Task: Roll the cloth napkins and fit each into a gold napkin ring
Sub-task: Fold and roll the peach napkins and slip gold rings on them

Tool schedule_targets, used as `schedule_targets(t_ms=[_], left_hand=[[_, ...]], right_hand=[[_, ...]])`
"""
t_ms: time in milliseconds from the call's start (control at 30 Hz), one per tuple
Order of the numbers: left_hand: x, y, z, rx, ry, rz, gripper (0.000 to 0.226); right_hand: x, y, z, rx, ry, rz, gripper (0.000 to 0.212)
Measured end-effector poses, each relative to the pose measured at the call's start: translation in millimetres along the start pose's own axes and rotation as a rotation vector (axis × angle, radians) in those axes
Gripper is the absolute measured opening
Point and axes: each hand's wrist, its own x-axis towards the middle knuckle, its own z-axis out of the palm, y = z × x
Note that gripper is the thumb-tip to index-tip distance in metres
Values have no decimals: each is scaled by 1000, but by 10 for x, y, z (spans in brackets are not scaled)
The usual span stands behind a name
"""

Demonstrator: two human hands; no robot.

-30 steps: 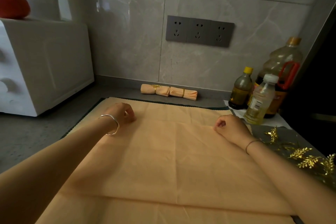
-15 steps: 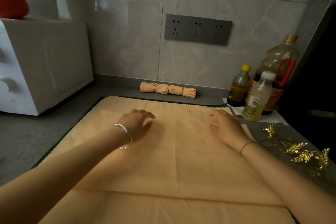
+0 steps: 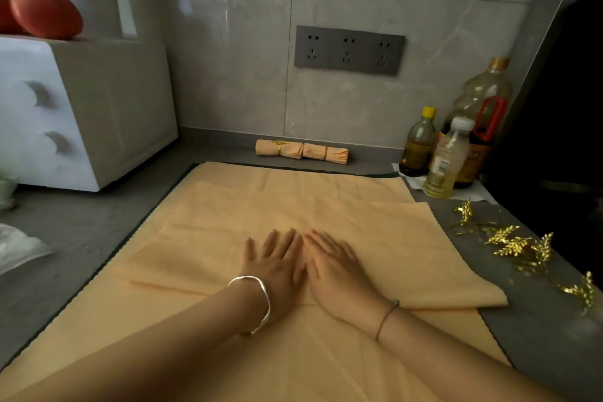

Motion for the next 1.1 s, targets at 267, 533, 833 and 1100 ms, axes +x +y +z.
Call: schedule_targets(t_ms=[267,533,833,1100], left_hand=[[-21,-247,17,-59,64,-71,57],[-62,-741,-2,-59,79,-227,63],[-163,-987,-72,-58,42,-325,69],[-340,-792,-311,-102,-26,-1,110]], right_hand=[[-196,453,-173,-69,-57,149,49],[-481,1112,-379,-85,-59,276,57],[-582,1320,-450,-8,-75,365,63],[-651,910,-766,46,-136,71,83]])
